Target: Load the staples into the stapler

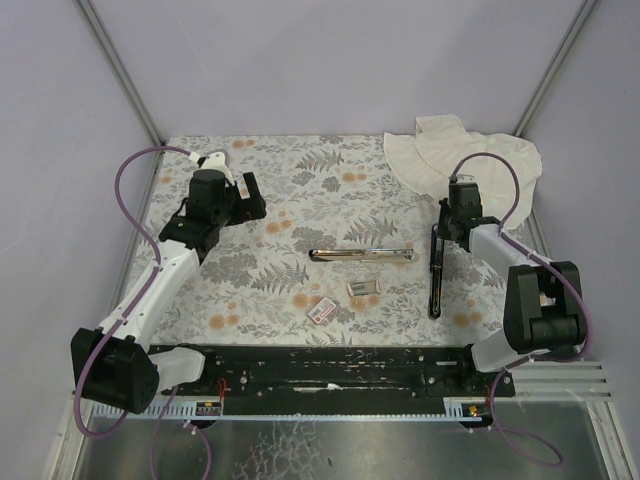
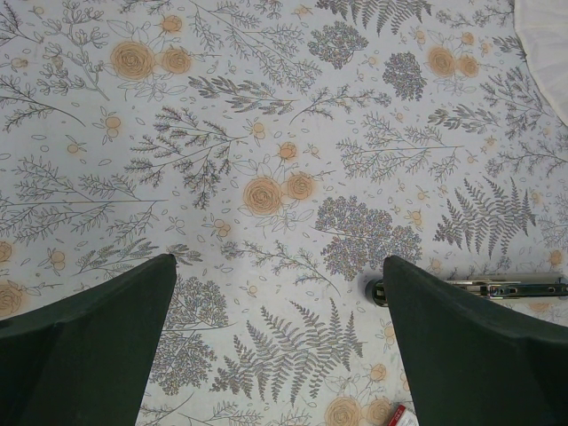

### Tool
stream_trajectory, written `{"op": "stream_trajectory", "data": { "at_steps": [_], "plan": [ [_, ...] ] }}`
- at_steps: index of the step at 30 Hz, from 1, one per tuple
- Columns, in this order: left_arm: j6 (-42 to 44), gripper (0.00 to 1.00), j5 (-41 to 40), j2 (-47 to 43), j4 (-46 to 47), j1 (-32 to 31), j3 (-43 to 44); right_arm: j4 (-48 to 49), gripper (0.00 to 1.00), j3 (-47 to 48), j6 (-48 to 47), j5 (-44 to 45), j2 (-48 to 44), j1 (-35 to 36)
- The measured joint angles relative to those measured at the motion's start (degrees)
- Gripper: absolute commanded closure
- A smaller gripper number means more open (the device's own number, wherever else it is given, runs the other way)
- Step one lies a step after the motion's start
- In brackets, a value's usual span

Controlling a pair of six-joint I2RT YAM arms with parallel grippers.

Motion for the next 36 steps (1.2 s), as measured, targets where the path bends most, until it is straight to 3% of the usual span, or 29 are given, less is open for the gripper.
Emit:
{"op": "stream_trajectory", "data": {
  "at_steps": [36],
  "plan": [
    [0.0, 0.0, 0.0, 0.4, 0.0, 0.3, 0.0, 1.2, 0.83, 0.5, 0.0, -1.1, 3.8, -0.1]
  ]
}}
